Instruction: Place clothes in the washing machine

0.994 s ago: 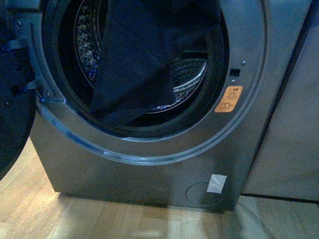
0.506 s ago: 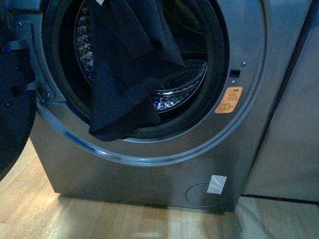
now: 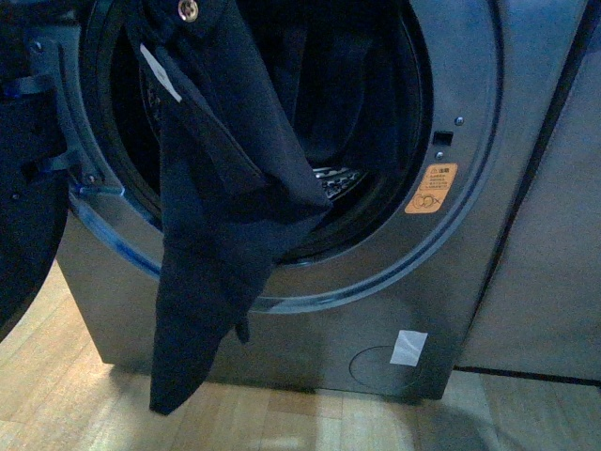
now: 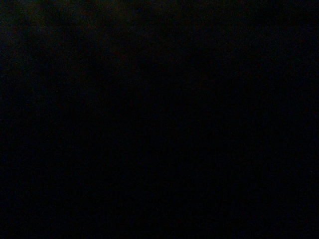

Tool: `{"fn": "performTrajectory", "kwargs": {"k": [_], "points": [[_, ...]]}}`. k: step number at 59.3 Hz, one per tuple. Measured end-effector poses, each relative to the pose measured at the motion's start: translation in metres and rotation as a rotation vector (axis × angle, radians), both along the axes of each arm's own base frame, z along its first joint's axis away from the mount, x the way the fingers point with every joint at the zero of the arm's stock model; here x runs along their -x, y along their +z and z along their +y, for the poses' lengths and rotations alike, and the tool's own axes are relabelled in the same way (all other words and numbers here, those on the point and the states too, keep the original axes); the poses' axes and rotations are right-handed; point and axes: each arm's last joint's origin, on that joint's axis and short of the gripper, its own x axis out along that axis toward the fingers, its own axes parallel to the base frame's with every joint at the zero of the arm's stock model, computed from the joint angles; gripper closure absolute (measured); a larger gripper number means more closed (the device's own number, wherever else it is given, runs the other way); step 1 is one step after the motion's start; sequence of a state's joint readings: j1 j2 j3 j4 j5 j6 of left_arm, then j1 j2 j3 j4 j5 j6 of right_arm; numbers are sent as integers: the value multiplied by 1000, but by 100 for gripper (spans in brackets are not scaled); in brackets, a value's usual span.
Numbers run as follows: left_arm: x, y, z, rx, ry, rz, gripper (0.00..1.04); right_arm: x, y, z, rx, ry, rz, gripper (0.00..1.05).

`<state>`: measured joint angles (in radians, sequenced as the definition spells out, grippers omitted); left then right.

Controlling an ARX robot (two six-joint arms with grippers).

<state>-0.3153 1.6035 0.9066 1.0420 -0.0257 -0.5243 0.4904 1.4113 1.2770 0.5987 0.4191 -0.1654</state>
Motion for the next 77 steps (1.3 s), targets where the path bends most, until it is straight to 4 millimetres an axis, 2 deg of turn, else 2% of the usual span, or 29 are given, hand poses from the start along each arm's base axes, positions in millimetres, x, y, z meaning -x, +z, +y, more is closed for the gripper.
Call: {"fn": "performTrajectory", "kwargs": {"k": [9,17,21,27,41,50,57,67,77], "points": [[-9,-18,-2,-25,8,35,93,17,-54,-23,-116,-57,101,7],[-17,-34,-4,-53,18,68,93,22,-97,-28,-148,-81,197,8],[-22,-44,-5,-70,22,83,93,26,-119,-31,-45,-32,326,17],[-30,-57,-7,-90,31,103,93,43,-149,-43,31,-2,419,31],[-55,-82,-15,-151,50,121,93,72,-181,-79,34,-33,418,63],[-72,-96,-23,-199,53,124,93,87,-199,-92,42,-22,426,82],[-89,-108,-28,-232,60,153,93,99,-213,-102,43,-24,431,102],[-112,-130,-32,-275,73,235,93,115,-227,-114,43,-28,427,102],[-132,-148,-28,-312,106,293,93,125,-236,-120,42,-29,426,102]]}}
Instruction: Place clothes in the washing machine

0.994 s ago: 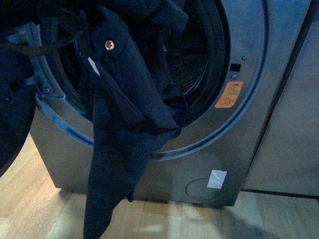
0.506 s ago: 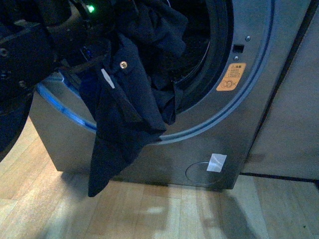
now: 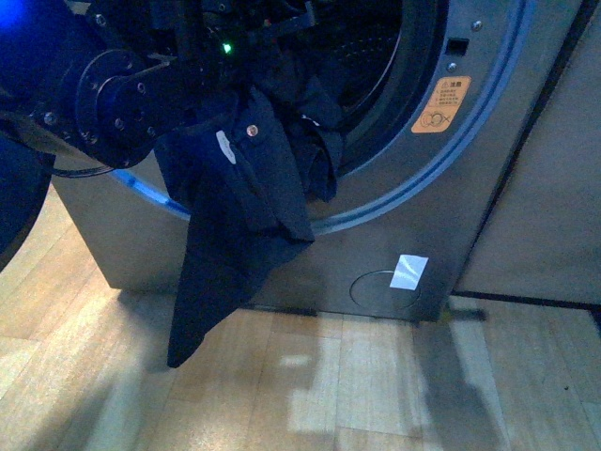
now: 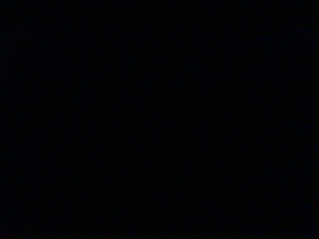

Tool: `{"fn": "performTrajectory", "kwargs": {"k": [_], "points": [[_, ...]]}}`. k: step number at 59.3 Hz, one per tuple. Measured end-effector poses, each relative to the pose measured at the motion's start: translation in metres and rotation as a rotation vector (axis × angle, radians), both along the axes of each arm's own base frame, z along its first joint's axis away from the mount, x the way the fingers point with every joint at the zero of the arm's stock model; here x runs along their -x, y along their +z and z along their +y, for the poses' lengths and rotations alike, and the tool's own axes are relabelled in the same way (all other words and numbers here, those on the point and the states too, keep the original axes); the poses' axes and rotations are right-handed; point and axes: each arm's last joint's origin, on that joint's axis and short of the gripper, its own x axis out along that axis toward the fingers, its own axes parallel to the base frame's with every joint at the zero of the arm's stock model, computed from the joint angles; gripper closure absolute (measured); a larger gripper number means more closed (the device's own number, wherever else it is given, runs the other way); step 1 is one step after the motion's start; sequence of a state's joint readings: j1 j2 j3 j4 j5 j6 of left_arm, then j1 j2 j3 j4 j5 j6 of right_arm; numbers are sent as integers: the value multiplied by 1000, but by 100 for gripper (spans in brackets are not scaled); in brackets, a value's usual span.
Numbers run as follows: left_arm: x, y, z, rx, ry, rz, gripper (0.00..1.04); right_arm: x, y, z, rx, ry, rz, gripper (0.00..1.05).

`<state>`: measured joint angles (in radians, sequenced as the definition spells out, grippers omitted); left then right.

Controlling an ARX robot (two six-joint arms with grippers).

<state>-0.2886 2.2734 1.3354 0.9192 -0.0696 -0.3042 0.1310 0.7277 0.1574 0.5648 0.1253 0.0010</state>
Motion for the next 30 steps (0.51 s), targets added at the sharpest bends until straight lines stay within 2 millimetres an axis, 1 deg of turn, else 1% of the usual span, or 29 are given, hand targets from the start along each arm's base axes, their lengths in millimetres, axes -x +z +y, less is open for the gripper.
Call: {"fn": "performTrajectory", "kwargs": {"k": [6,14,20,30], "points": [[-20,-12,5,-30,38,33,93,7,-6,-4,0,-1,2,102],[-39,-21,10,-51,63,54,93,14,-11,-10,0,24,4,102],[-51,-27,11,-67,70,72,93,18,-14,-16,-1,-1,0,102],[-72,-34,11,-114,77,91,93,24,-17,-17,-1,-4,-1,102]]}}
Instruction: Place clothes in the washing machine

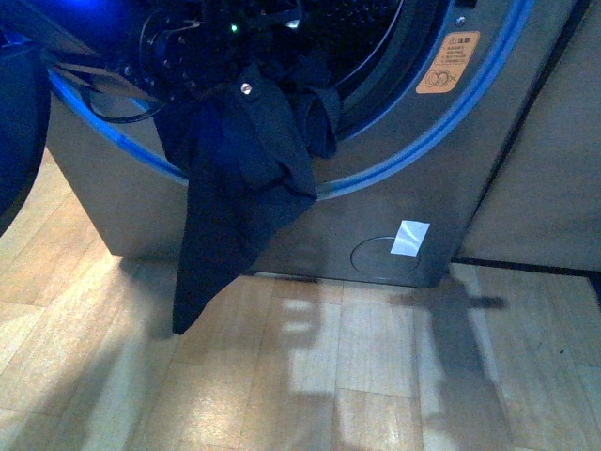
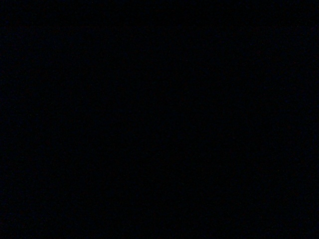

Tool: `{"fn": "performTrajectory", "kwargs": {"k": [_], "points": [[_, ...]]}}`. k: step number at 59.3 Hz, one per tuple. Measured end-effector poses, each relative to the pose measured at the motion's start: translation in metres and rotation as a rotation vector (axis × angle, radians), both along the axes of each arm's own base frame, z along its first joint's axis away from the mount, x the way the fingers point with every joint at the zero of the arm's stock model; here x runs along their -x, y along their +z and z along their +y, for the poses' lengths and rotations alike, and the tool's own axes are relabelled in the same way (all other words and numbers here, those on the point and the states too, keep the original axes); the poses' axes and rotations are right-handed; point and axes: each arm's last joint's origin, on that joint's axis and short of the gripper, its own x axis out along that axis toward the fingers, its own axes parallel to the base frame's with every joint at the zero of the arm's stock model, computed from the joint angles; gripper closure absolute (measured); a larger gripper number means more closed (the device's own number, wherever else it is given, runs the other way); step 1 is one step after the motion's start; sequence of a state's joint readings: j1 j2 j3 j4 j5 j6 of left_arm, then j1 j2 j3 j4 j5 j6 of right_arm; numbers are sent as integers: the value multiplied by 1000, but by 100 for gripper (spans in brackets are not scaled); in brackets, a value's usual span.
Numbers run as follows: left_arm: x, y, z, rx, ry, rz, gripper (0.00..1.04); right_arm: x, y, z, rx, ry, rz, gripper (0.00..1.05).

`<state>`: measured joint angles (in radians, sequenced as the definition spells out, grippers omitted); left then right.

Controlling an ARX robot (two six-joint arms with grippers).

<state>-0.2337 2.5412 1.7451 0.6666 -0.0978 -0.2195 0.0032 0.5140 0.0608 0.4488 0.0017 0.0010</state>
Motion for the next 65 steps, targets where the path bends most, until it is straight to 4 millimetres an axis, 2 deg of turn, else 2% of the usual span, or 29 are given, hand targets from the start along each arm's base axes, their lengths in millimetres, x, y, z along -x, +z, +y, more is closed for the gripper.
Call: {"fn": "performTrajectory", "kwargs": {"k": [9,21,30,34,48,65], "points": [[-19,0,0,-40,7,11,93,5,-3,0,0,-1,0,102],[-48,16,1,-91,9,-4,93,10,-12,0,0,-1,-7,102],[-68,32,-2,-134,1,-20,93,14,-12,0,0,-1,-10,102],[-77,32,-3,-153,-3,-9,93,16,-11,0,0,-1,-14,102],[-80,21,-10,-185,-20,22,93,21,-11,0,0,-1,-13,102],[-77,55,-23,-207,-23,-68,93,25,-12,0,0,-1,-13,102]]}}
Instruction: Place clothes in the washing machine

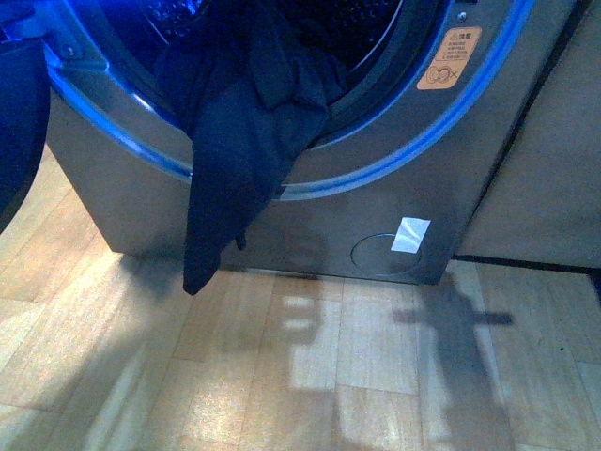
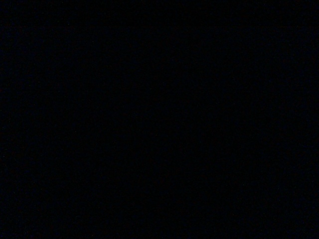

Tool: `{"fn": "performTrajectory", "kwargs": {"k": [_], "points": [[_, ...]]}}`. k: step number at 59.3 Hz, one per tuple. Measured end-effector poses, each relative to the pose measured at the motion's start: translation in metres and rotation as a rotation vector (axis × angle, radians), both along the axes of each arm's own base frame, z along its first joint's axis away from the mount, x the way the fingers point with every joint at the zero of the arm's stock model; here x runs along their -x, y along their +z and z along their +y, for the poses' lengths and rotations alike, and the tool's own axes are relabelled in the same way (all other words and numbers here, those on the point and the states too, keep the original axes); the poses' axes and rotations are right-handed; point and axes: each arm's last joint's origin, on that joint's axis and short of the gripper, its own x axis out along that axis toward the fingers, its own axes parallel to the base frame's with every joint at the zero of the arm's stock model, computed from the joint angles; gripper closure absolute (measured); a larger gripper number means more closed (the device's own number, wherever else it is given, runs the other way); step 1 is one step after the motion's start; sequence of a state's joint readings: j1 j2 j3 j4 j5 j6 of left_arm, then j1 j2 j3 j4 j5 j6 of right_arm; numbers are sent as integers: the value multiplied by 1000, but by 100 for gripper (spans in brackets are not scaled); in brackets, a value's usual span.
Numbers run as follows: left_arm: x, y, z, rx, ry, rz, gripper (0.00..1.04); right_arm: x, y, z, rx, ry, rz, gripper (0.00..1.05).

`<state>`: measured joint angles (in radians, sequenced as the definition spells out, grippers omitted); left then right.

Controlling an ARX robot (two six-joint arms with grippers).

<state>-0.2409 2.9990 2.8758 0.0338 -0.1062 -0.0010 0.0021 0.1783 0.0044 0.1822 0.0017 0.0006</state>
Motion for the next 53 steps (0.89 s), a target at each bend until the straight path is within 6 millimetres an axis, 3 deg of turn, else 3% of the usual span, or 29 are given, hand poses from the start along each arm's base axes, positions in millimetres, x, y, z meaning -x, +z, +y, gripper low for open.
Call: {"fn": "performTrajectory", "kwargs": {"k": [11,18,21,23,26,37,38,45,46,49,53], "points": [[2,-1,-3,-48,32,35,93,10,-4,0,0,1,18,102],[2,-5,0,-72,44,68,93,11,-3,0,1,1,6,86],[1,-7,3,-76,44,93,81,11,-3,0,1,1,7,78],[1,-7,3,-76,44,93,81,11,-3,0,1,1,7,74],[1,-11,6,-83,42,120,68,11,-3,0,1,1,6,65],[0,-28,11,-86,31,186,44,11,-3,0,1,1,7,39],[0,-34,11,-91,25,208,36,11,-3,0,1,1,7,35],[2,-43,11,-103,-6,270,13,11,-3,0,1,1,7,9],[2,-44,11,-104,-14,279,3,11,-3,0,0,1,7,6],[3,-43,10,-104,-38,272,8,11,-3,0,0,1,7,8],[9,-41,10,-98,-56,265,6,11,-3,0,0,1,7,8]]}}
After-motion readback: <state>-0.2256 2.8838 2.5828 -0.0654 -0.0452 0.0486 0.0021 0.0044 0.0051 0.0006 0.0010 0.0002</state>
